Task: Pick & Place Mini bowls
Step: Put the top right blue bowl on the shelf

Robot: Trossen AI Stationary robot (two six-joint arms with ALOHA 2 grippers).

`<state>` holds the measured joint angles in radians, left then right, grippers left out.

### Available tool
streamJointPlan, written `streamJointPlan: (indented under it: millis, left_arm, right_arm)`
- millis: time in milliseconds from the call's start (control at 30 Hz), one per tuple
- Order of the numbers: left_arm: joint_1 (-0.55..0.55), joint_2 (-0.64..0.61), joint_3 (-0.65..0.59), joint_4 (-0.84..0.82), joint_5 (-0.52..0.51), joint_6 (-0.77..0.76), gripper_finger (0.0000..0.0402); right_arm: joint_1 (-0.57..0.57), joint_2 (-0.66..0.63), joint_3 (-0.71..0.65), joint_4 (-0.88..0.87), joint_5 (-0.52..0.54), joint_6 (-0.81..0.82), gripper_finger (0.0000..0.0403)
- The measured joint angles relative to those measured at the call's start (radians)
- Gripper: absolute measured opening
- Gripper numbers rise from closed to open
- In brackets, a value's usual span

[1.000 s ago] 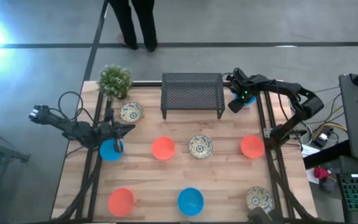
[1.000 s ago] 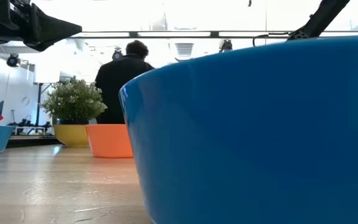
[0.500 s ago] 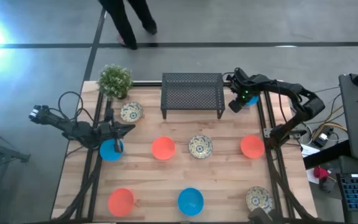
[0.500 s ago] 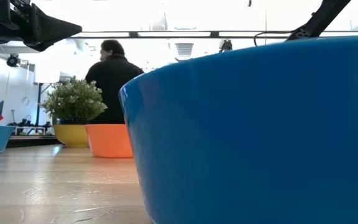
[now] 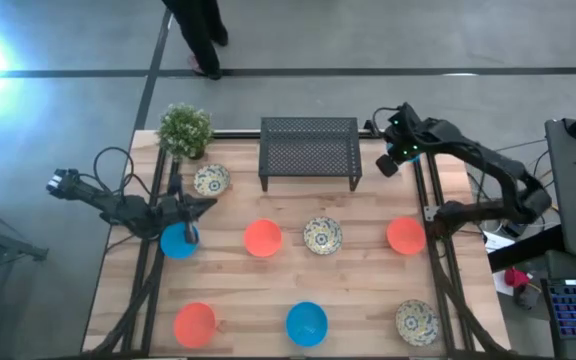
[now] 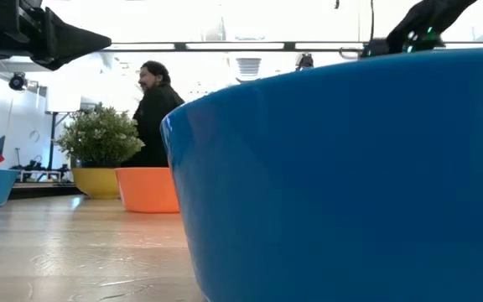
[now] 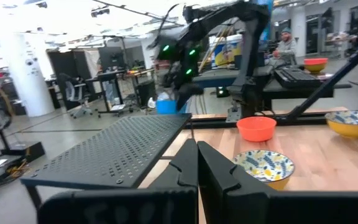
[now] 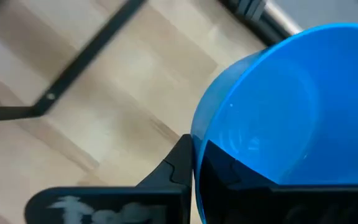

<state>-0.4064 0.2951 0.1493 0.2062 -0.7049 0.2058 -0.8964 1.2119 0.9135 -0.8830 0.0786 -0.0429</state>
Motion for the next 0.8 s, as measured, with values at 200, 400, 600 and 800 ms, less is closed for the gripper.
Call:
streamJointPlan:
  millis: [200,400,600,800]
  left_arm:
    - [0.0,0.0,0.0,0.0,-0.024,0.002,0.0]
    - [0.0,0.0,0.002,0.001,-0.044,0.002,0.0]
    - [0.0,0.0,0.003,0.0,-0.046,0.001,0.0]
    - [0.0,0.0,0.01,0.0,-0.045,0.0,0.0]
  right_arm:
    - [0.063,-0.101,0.087,-0.086,0.0,0.017,0.0008]
    - [0.16,-0.124,0.2,-0.137,0.0,0.012,0.0008]
    - [0.299,-0.067,0.305,-0.186,0.0,-0.066,0.0008]
    - [0.439,0.023,0.396,-0.255,-0.001,-0.189,0.0008]
